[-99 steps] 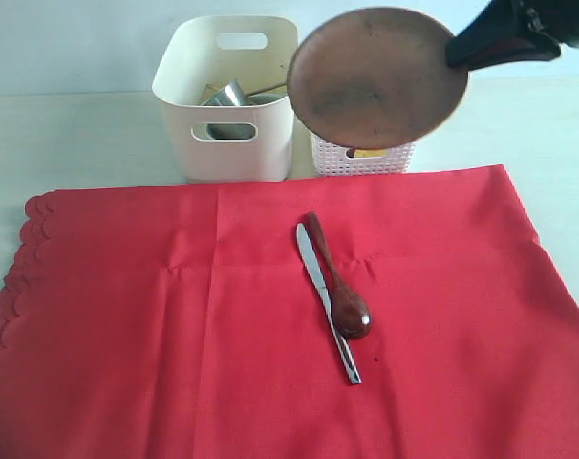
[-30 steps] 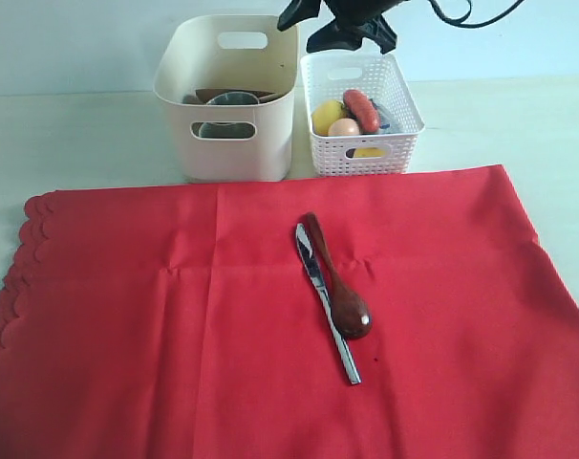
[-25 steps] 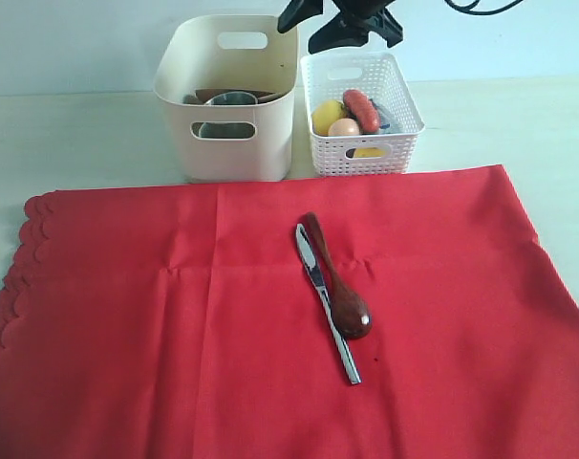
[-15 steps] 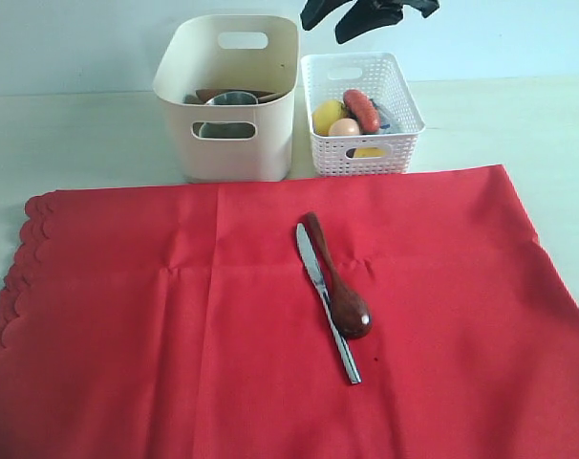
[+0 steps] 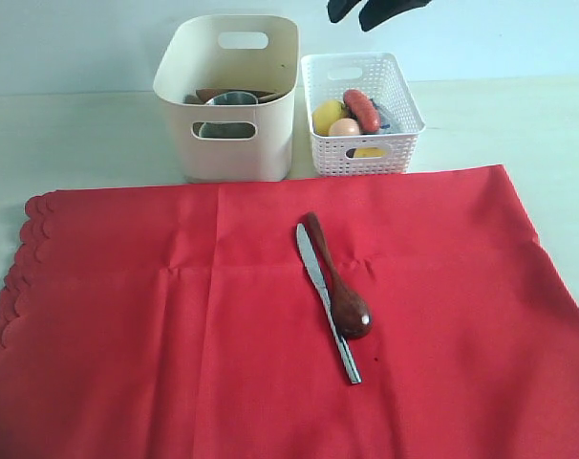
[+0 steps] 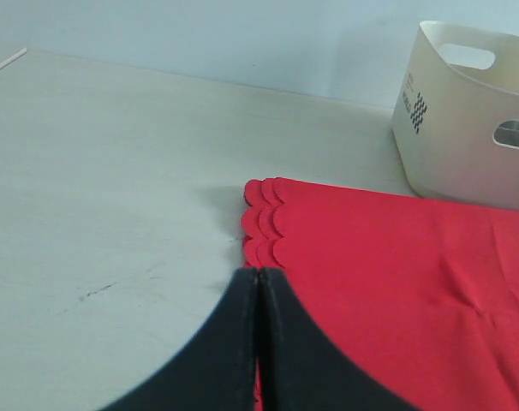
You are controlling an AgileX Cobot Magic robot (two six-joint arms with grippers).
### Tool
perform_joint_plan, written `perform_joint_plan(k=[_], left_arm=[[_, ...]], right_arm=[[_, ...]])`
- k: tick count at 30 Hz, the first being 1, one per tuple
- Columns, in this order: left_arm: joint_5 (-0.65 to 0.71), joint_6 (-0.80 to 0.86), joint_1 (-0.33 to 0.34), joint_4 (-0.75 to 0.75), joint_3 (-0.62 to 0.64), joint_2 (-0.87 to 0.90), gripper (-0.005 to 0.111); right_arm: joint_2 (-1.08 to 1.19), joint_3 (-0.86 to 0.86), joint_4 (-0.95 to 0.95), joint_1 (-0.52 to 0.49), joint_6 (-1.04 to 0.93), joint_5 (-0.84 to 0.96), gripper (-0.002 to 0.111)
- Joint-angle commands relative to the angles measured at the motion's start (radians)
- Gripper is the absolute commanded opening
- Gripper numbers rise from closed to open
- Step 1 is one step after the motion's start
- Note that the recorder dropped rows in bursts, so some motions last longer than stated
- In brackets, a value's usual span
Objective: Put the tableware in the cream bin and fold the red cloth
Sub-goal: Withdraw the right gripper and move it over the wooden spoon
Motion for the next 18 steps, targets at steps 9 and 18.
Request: perform_joint_plan(k=[9, 18], left_arm=[[-0.006, -0.003, -0.004, 0.001, 0.0, -0.006, 0.0], [-0.006, -0.003, -0.004, 0.001, 0.0, -0.006, 0.0]], right_arm=[[-0.201, 0.347, -0.069, -0.003, -0.022, -0.047, 0.042], [-0.335, 0.563, -0.067, -0.003, -0.105, -0.086, 0.042]])
